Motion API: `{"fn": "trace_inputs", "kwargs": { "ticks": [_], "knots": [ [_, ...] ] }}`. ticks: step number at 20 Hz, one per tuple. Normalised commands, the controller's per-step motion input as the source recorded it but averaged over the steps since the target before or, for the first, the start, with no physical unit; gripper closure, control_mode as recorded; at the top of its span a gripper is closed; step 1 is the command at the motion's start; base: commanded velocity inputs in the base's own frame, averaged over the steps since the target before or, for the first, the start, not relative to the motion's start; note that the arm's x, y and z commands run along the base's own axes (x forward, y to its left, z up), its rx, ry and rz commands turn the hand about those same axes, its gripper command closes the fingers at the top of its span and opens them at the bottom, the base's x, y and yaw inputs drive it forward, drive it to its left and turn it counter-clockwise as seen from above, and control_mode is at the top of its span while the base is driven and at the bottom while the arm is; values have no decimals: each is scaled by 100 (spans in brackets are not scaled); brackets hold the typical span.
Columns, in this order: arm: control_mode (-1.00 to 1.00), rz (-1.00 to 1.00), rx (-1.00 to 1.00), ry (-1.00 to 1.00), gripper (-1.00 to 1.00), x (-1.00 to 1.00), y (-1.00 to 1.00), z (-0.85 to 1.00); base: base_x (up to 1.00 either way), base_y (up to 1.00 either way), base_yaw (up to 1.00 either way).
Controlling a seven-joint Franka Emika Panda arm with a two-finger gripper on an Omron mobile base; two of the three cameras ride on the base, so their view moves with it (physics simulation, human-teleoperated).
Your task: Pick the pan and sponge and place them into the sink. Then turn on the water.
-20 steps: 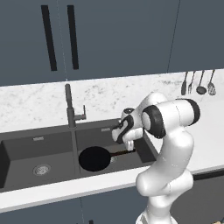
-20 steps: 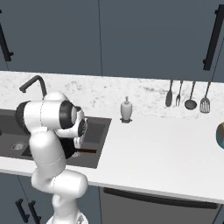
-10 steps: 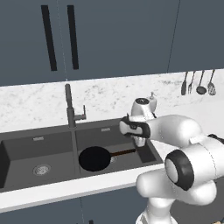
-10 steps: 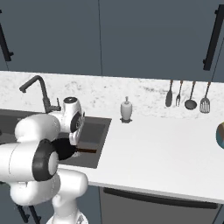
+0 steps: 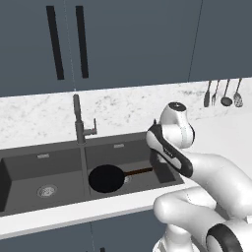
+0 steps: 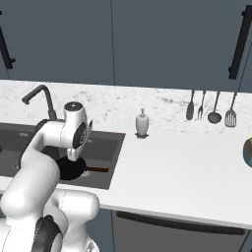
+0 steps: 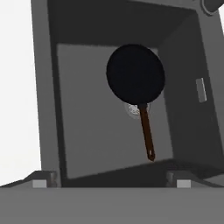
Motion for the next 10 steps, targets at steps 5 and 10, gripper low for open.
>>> {"fn": "trace_inputs", "kwargs": {
  "ticks": [5,10],
  "knots": [
    [-100,-42,15,0,-100,-8,0,19,0,0,0],
    [-100,-57,0,2,-100,0,-3,-6,0,0,0]
  ]
}}
